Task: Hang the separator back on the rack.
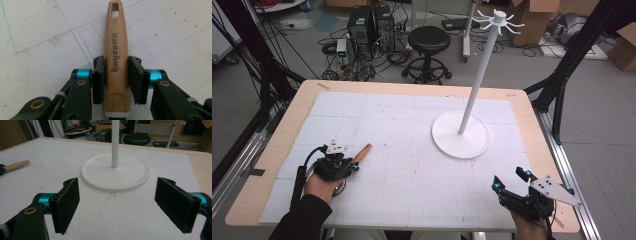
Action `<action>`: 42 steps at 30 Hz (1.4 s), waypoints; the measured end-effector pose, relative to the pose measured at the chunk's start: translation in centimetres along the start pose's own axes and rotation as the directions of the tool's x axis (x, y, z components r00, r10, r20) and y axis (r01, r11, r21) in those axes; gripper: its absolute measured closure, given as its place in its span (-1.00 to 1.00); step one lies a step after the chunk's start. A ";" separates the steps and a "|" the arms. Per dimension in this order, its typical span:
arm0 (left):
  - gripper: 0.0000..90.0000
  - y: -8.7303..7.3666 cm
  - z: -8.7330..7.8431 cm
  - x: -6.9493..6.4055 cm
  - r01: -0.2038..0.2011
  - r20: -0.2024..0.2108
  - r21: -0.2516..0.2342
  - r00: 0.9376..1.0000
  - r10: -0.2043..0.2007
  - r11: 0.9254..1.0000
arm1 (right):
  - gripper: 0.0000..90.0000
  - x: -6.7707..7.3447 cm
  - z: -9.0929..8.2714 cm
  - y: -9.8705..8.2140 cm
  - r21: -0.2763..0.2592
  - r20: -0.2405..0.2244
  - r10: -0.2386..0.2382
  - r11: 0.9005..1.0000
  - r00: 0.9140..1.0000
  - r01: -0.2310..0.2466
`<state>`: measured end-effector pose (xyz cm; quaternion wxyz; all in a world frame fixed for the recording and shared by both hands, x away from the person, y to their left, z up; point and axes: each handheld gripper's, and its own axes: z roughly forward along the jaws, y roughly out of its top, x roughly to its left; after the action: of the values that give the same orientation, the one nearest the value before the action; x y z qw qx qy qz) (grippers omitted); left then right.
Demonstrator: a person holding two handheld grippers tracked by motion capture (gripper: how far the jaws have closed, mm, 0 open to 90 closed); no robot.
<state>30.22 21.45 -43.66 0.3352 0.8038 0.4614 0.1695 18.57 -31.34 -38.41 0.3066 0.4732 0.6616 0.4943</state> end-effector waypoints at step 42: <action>0.55 -0.1 -1.4 0.1 0.023 0.071 -0.017 0.997 -0.021 1.000 | -0.59 -0.2 0.0 -0.1 0.001 0.001 0.005 1.000 1.000 -0.005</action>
<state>29.42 22.11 -42.77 0.3604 0.8010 0.4565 0.1414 18.58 -31.51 -38.47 0.3054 0.4753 0.6606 0.4943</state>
